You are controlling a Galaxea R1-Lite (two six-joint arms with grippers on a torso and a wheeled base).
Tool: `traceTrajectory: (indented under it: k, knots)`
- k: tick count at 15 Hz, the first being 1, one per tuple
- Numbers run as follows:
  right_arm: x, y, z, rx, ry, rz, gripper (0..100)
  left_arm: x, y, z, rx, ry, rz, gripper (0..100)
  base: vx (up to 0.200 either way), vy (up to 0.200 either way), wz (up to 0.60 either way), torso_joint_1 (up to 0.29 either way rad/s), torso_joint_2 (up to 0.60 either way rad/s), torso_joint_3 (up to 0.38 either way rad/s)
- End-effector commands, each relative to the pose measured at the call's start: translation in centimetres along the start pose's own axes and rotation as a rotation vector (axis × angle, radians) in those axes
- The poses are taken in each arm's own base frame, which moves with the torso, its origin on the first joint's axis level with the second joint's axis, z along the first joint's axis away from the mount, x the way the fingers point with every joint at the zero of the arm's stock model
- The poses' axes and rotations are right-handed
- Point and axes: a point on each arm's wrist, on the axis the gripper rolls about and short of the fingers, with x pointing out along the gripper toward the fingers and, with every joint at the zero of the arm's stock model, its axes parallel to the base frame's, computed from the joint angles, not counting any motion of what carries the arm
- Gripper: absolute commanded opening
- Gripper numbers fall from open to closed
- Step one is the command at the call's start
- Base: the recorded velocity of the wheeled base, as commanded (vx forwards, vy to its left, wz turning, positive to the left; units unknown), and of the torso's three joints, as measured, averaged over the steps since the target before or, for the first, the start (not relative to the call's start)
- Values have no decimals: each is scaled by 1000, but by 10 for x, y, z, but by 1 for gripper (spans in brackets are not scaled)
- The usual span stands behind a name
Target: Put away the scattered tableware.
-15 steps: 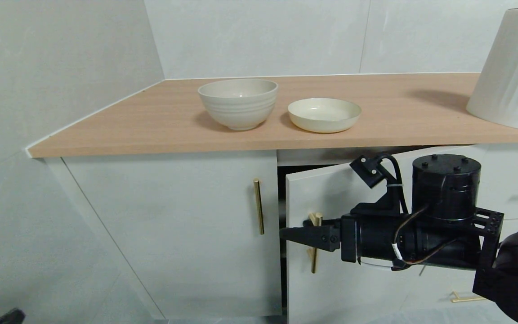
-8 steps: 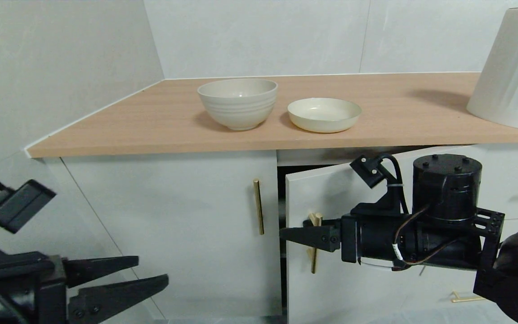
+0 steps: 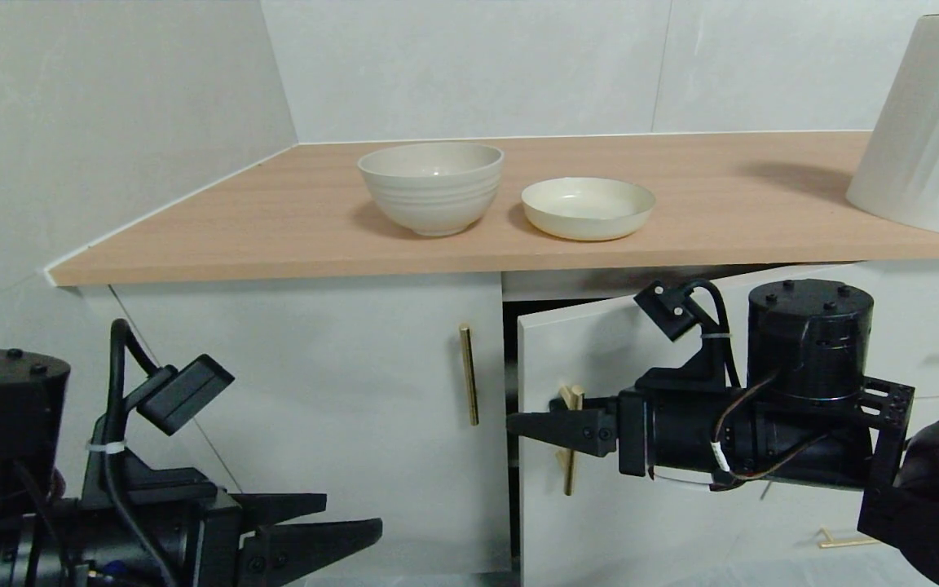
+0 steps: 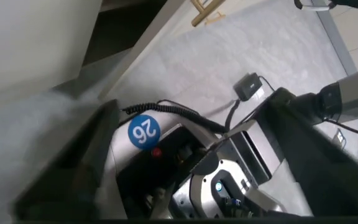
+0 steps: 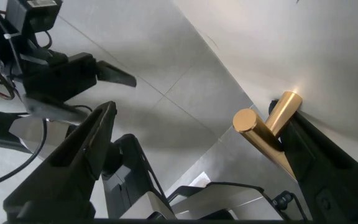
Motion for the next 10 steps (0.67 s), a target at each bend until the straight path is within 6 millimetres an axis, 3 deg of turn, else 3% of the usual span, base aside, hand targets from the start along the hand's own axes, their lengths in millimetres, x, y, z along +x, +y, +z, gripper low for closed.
traceTrajectory:
  k: [1,6,10]
  knots:
    - [0,0,0,1,2,0,100,4,2,1,-5,9,3,0,0,0,0,0,0,0]
    - [1,0,-1,1,4,0,100,14,9,-2,52,20,34,0,0,0,0,0,0,0]
    - [0,1,-2,0,7,4,100,56,36,-3,170,19,187,0,0,0,0,0,0,0]
